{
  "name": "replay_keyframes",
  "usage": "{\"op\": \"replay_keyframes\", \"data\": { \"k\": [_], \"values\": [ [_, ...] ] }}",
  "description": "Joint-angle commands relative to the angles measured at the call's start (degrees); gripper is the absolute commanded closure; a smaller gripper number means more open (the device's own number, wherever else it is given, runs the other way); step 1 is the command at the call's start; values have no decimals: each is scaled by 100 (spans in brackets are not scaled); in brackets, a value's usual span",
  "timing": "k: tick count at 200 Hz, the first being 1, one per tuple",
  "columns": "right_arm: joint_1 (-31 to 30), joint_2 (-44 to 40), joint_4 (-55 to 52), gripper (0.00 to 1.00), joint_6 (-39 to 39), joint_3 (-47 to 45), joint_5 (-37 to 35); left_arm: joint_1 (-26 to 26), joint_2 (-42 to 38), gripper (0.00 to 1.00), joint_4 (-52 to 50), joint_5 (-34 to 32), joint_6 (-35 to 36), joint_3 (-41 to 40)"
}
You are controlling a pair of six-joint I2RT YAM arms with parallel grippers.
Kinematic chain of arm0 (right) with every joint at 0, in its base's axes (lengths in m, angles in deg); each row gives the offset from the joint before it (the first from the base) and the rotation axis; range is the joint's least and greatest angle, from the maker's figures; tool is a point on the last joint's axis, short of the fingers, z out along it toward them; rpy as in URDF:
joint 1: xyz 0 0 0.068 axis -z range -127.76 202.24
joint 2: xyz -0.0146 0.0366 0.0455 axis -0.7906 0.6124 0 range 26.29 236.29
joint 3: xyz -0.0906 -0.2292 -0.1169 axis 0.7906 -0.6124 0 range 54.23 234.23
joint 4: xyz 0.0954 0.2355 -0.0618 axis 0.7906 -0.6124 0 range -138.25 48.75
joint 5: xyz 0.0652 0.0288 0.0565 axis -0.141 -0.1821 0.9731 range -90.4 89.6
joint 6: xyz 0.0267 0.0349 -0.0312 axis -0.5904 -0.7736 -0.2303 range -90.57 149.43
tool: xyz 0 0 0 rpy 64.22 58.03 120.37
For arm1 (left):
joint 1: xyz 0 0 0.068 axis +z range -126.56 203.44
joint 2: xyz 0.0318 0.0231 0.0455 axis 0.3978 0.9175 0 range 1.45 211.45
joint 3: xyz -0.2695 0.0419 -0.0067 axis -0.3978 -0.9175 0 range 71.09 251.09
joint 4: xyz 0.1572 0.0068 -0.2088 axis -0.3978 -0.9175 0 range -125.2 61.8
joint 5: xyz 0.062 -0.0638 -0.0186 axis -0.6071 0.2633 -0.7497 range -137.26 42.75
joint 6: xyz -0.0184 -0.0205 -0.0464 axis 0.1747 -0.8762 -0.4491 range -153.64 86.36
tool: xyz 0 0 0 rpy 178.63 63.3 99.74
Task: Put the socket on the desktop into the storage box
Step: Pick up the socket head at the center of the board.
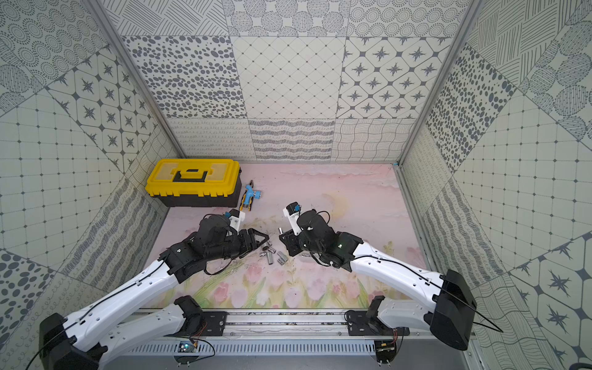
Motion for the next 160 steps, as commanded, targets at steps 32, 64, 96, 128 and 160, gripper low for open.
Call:
{"op": "replay_keyframes", "data": {
  "k": [32, 64, 96, 128, 160],
  "values": [
    [-258, -11, 82, 100, -104, 101, 318, 15, 99, 38, 1349, 1126, -509, -61],
    [-362, 181, 84, 100, -66, 257, 291, 21, 139, 47, 1372, 1212, -461, -112],
    [-362, 264, 152, 100, -84, 287, 405, 18, 249, 61, 1370, 1297, -458, -148],
    [-371, 238, 177, 100, -109, 276, 422, 15, 343, 64, 1367, 1279, -489, -204],
    [-397, 163, 196, 100, -155, 221, 399, 6, 400, 68, 1392, 1301, -500, -235]
  ]
}}
